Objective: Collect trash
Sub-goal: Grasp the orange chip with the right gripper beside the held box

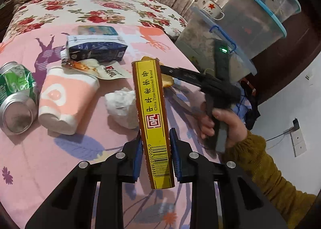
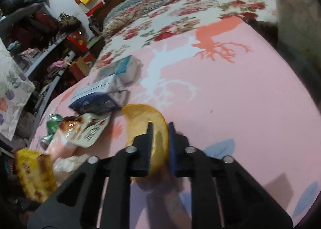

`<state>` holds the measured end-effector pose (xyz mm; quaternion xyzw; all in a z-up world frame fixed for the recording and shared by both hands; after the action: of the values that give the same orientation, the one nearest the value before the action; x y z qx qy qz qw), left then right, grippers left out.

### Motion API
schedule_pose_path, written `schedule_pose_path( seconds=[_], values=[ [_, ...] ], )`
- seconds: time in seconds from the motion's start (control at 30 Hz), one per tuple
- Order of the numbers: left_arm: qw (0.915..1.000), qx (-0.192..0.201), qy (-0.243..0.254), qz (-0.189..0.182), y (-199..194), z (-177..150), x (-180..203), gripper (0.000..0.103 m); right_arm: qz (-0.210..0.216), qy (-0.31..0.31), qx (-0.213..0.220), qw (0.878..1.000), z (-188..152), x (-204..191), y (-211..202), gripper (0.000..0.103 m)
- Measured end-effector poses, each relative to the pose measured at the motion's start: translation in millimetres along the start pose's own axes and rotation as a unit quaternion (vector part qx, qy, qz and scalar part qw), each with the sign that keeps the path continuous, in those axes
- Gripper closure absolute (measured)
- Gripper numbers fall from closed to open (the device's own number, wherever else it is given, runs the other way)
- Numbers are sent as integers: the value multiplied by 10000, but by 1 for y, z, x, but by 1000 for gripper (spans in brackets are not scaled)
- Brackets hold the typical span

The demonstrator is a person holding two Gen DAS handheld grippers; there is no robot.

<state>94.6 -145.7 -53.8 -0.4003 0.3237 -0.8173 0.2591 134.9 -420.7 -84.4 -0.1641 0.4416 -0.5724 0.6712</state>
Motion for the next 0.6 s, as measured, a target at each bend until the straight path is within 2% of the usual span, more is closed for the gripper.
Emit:
schedule_pose_path(
  seconds=[0.17,0.3,0.4,0.6],
  values=[
    [9999,-106,44,-32,9,-2,3,82,293,314,207,9989,-44,-3,-45,93],
    [9994,-289,122,-151,21,-8,12,82,195,493,509,9973,-88,0,-90,93],
    [9986,-404,267,-198,31,-13,24,82,-18,893,768,9930,-128,12,-125,93],
    [9958,-684,579,-193,54,-22,48,82,173,1765,878,9802,-182,33,-150,92]
  ],
)
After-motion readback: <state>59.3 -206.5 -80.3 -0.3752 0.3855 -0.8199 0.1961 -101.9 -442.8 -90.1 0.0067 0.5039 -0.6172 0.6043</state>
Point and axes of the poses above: each gripper's, at about its wrist camera, not at the fingertips, and y roughly the way its jaws point, x to its right, z to its top, the point moved 1 cm from there along y, roughly the way its jaws point, and after that the axes turned 2 degrees about -y, right-handed, at the moved point
